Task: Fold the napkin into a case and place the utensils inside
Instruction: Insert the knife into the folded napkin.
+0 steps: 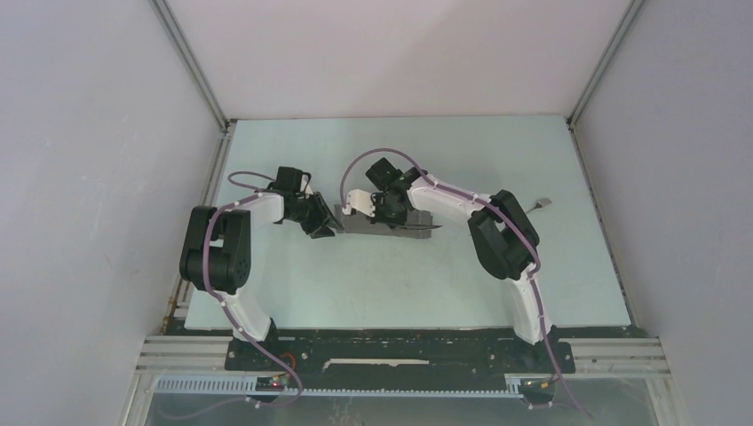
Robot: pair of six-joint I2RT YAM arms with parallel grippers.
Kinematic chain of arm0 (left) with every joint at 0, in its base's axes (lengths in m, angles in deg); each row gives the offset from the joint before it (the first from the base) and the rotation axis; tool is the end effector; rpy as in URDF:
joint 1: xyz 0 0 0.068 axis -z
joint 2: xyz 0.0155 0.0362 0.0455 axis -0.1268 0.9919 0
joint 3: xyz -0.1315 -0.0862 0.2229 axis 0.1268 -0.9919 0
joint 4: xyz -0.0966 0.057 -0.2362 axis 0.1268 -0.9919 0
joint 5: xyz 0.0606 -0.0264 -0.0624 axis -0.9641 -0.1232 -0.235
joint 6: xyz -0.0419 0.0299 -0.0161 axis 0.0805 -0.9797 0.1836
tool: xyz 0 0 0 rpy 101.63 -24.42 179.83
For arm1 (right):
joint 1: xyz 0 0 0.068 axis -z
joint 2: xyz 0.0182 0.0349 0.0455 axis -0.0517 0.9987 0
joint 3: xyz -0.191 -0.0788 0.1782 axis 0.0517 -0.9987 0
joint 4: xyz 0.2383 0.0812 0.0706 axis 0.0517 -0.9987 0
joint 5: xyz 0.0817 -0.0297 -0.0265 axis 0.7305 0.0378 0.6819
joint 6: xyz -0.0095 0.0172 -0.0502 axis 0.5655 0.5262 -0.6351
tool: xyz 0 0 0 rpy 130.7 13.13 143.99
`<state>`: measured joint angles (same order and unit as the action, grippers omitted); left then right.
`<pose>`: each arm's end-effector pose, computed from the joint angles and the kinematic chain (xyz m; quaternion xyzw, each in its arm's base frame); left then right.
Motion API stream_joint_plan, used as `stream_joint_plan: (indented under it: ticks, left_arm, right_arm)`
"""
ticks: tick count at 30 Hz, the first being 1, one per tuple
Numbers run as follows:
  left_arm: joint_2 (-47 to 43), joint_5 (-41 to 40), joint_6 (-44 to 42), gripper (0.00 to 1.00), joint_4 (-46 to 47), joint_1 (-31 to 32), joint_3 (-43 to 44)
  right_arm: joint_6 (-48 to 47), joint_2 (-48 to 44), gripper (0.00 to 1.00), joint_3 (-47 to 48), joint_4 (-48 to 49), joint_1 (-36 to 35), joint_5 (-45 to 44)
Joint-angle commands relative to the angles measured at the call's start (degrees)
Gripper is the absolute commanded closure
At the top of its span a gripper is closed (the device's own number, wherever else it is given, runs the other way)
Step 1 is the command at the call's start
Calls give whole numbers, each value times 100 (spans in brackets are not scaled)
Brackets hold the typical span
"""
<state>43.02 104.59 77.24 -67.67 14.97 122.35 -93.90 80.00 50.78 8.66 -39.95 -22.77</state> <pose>0.3247 -0.0593 0.1461 -0.2067 0.9304 -0.2815 0.1116 0.3260 0.3090 0.1787 -0.7122 0.6720 0.0493 0.1970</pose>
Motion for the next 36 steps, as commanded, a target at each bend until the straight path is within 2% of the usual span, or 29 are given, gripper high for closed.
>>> stream_joint_plan:
  ticks: [1,14,16,20,22,23,28,33,36]
  left_arm:
    - [15,74,-40,59,107,-4,192]
    - [-9,89,-40,60,128,-4,175]
    - [-23,88,-49,60,129,-4,174]
    - [-28,89,-47,61,129,-4,167]
    - [-19,110,-58,61,129,1,162]
    - [-12,106,-65,61,133,-3,162]
    - [13,141,-49,61,171,-4,156]
    - [-4,155,-49,61,173,-1,156]
    - [-1,152,-55,61,180,-4,157]
  right_arm:
    - [-213,135,100,331,142,-136,261]
    - [-193,284,99,565,221,-204,535]
    - [-139,273,87,570,188,-192,499]
    - [-29,87,74,435,28,-129,199]
    - [-51,-85,63,265,-45,-77,109]
    - [-64,-222,61,138,-59,-61,73]
    - [-47,-598,60,-447,87,77,49]
    - [-49,-651,60,-606,72,158,44]
    - [-95,-664,64,-650,93,179,110]
